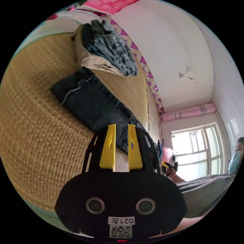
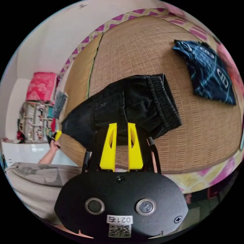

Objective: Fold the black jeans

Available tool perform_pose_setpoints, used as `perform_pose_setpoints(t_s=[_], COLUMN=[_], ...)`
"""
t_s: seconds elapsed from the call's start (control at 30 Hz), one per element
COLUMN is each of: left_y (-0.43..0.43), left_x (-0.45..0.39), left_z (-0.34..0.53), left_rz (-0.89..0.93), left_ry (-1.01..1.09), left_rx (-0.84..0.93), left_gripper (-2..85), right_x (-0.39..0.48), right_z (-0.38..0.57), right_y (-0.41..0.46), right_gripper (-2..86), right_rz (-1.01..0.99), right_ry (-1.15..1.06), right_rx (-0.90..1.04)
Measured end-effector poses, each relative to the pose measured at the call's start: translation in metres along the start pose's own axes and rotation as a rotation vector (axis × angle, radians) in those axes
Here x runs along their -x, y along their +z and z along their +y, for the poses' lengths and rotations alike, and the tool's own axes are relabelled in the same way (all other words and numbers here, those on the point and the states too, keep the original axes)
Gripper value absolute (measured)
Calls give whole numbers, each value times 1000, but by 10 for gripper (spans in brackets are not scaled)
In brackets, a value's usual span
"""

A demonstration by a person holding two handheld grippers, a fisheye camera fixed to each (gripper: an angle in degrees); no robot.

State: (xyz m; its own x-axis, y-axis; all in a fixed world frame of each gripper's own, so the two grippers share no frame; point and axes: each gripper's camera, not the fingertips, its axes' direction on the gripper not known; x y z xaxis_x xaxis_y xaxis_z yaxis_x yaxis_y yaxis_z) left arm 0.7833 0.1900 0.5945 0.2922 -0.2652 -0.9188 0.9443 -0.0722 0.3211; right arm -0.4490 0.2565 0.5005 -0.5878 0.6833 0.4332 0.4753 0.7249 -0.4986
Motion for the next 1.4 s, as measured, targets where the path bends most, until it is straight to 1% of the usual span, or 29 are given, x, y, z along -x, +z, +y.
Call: perform_pose_setpoints(t_s=[0.03, 0.1, 0.13, 0.17, 0.2, 0.23, 0.27, 0.3, 0.33, 0.37, 0.4, 0.47, 0.53, 0.63, 0.73, 0.8, 0.9, 0.97, 1.0, 1.03, 1.07, 1.1, 1.17, 1.23, 1.27, 1.3, 1.33, 1.37, 1.4], left_y=[11, 25, 34, 38, 47, 58, 65, 81, 101, 110, 130, 159, 199, 253, 301, 320, 328, 316, 304, 290, 283, 269, 252, 235, 233, 233, 238, 241, 247], left_x=[-14, -33, -43, -47, -54, -58, -61, -68, -77, -83, -94, -110, -134, -158, -187, -202, -220, -235, -249, -264, -271, -284, -303, -328, -334, -345, -355, -359, -368], left_z=[-8, -16, -19, -19, -17, -12, -8, -1, 7, 11, 17, 22, 25, 29, 36, 38, 35, 29, 23, 17, 13, 5, -7, -20, -22, -26, -30, -31, -33], left_rz=[-13, -31, -39, -38, -34, -24, -21, -24, -36, -42, -37, -1, 21, 59, 102, 107, 158, 219, 218, 179, 148, 77, -27, -156, -184, -245, -306, -329, -372], left_ry=[49, 108, 124, 128, 123, 109, 107, 116, 132, 140, 154, 170, 188, 169, 176, 177, 148, 168, 211, 263, 288, 339, 419, 514, 538, 578, 602, 614, 637], left_rx=[48, 105, 130, 139, 147, 151, 160, 193, 234, 253, 280, 314, 361, 428, 505, 526, 522, 483, 455, 440, 433, 420, 417, 429, 439, 466, 505, 525, 545], left_gripper=[71, 70, 69, 69, 68, 68, 67, 66, 66, 66, 65, 65, 64, 56, 45, 39, 37, 32, 32, 37, 42, 54, 76, 91, 93, 90, 81, 73, 56], right_x=[1, -13, -27, -39, -45, -58, -70, -74, -80, -82, -80, -63, -50, -40, -35, -29, 24, 98, 117, 152, 181, 191, 217, 234, 251, 261, 279, 295, 302], right_z=[-11, -18, -9, 9, 21, 44, 65, 75, 93, 102, 102, 73, 48, 11, -22, -39, -74, -101, -108, -120, -131, -137, -163, -178, -188, -195, -212, -233, -244], right_y=[1, -2, -11, -18, -18, -9, 11, 22, 39, 46, 47, 38, 23, -11, -47, -62, -82, -93, -94, -96, -100, -104, -117, -129, -136, -136, -130, -119, -113], right_gripper=[93, 115, 127, 133, 136, 144, 146, 145, 132, 109, 99, 72, 63, 56, 56, 57, 63, 71, 73, 79, 83, 86, 94, 101, 96, 88, 72, 51, 40], right_rz=[76, 176, 174, 126, 81, -71, -268, -365, -537, -600, -593, -473, -443, -438, -342, -278, -86, 174, 242, 378, 460, 486, 612, 733, 779, 789, 805, 796, 790], right_ry=[2, 151, 296, 438, 500, 601, 687, 728, 790, 839, 839, 706, 617, 564, 548, 532, 335, 81, 20, -81, -143, -151, -107, -84, -148, -194, -292, -389, -428], right_rx=[49, 111, 83, 19, -16, -50, -62, -82, -159, -231, -235, -189, -200, -271, -308, -290, -194, -141, -130, -109, -97, -89, -24, -9, -32, -34, -6, 42, 67])
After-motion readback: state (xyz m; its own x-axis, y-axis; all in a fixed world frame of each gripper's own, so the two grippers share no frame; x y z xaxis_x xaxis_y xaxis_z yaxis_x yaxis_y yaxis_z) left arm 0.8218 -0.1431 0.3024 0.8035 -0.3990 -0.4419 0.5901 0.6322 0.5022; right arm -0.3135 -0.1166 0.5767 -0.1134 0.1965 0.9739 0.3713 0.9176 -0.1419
